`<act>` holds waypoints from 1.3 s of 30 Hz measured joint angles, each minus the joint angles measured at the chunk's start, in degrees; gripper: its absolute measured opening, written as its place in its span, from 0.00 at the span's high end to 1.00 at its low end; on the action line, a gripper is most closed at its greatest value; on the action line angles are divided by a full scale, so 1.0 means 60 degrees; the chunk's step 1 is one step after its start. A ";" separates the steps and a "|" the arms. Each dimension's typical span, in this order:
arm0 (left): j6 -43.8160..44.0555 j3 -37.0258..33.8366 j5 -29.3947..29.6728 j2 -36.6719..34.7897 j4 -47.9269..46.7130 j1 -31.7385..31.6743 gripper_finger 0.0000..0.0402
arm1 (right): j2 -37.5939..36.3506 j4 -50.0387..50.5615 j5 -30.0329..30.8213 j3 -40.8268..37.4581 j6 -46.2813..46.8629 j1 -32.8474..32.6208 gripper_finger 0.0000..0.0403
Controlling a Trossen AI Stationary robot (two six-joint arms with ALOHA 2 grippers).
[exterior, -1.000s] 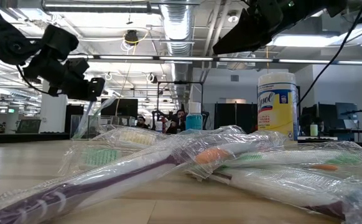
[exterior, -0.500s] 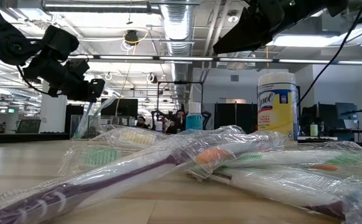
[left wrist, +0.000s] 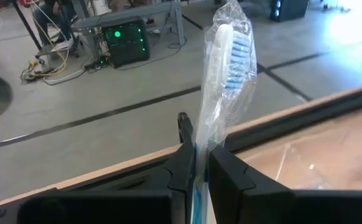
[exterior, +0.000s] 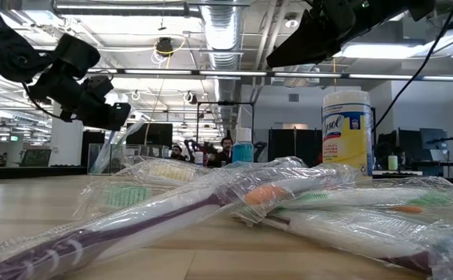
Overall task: Pick & Place toothbrushing station
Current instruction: Put the blue toothbrush into the transparent organizer, then put the blue mouthwash into the transparent organizer
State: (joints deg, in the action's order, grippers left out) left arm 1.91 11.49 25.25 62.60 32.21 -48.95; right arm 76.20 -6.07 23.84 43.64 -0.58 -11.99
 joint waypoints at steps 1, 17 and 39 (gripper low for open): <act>-0.0060 0.0000 -0.0001 0.0069 0.0015 0.0000 0.93 | 0.0000 0.0001 -0.0001 0.0000 0.0000 0.0000 0.76; -0.0037 -0.0004 0.0008 0.0297 0.0213 0.0000 0.82 | 0.0000 0.0001 -0.0001 0.0000 0.0000 0.0000 0.76; -0.0255 -0.0004 -0.0247 -0.0416 -0.0385 0.0004 0.56 | 0.0000 -0.0002 -0.0001 0.0000 0.0000 0.0000 0.76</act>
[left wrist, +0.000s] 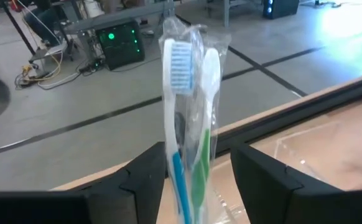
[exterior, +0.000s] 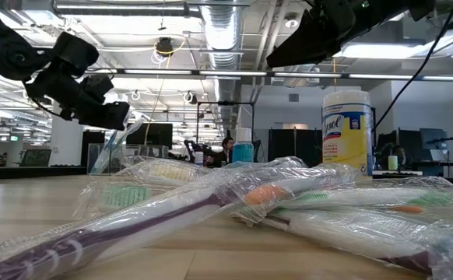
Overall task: Pick & Place toothbrushing station
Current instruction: Put the blue mouthwash into the transparent organizer
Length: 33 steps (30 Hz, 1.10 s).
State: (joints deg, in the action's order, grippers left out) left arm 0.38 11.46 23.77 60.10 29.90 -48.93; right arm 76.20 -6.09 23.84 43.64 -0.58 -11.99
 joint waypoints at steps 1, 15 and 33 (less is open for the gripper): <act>0.0000 0.0000 0.0000 -0.0047 -0.0017 -0.0004 0.56 | 0.0000 0.0000 0.0004 0.0000 0.0000 0.0000 0.76; -0.0020 0.0000 0.0007 -0.0949 -0.0535 0.0070 0.56 | 0.0000 0.0000 0.0000 0.0000 0.0004 -0.0007 0.76; 0.0202 0.0000 -0.0741 -0.3121 -0.2764 0.1667 0.56 | 0.0000 -0.0018 0.0000 0.0000 0.0012 -0.0004 0.76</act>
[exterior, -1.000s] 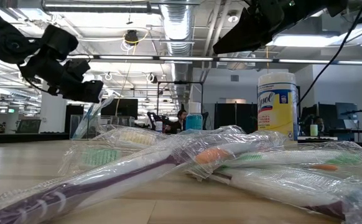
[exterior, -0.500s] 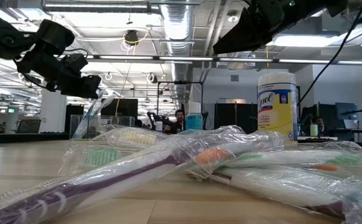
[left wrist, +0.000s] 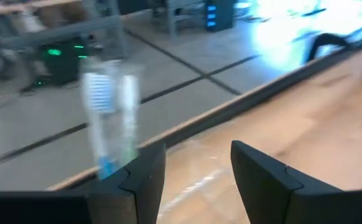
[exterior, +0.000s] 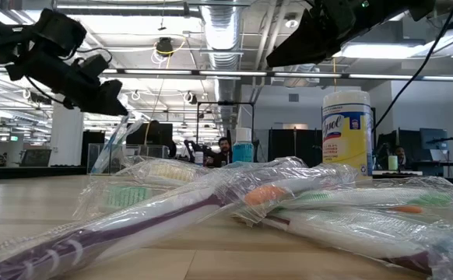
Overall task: Pick & Place toothbrushing station
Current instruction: Put the blue mouthwash into the transparent organizer
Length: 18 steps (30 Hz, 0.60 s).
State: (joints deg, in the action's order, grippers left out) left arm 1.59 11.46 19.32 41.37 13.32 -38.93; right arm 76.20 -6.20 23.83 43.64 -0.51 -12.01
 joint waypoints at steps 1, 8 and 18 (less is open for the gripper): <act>0.0075 0.0000 -0.0100 -0.0016 -0.0014 0.0162 0.56 | 0.0000 -0.0002 0.0000 0.0000 0.0013 0.0000 0.76; 0.0385 0.0000 -0.1110 -0.0016 -0.0015 0.1415 0.56 | 0.0000 0.0000 0.0000 0.0000 0.0013 0.0000 0.76; 0.0636 0.0000 -0.1845 0.0060 0.0114 0.3447 0.56 | 0.0000 -0.0004 0.0000 0.0000 0.0013 0.0006 0.76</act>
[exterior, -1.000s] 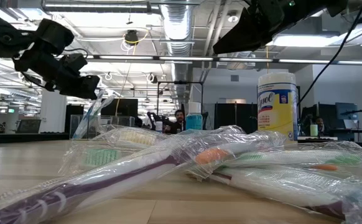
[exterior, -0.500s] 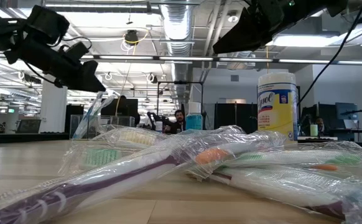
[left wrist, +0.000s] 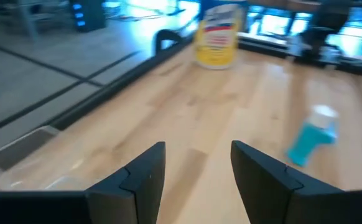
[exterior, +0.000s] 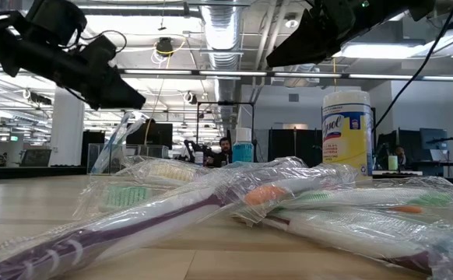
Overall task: Pick & Place toothbrushing station
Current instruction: Put the blue mouthwash into the transparent organizer
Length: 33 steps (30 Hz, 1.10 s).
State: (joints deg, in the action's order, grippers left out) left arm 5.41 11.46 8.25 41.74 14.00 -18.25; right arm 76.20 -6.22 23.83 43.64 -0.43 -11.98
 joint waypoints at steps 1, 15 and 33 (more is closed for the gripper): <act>-0.0006 0.0000 -0.0010 0.0000 0.0053 0.0212 0.56 | 0.0000 0.0000 0.0000 0.0000 0.0000 -0.0002 0.76; -0.0097 0.0003 -0.0011 0.0166 0.1442 0.2388 0.56 | 0.0000 -0.0004 0.0000 0.0000 0.0000 -0.0002 0.76; -0.0074 0.0007 0.0011 0.3725 0.5389 0.3114 0.56 | -0.0001 -0.0022 0.0000 0.0000 -0.0008 -0.0002 0.76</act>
State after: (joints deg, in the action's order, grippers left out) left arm 4.97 11.51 8.32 64.09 46.33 0.44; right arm 76.20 -6.35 23.83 43.64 -0.48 -11.99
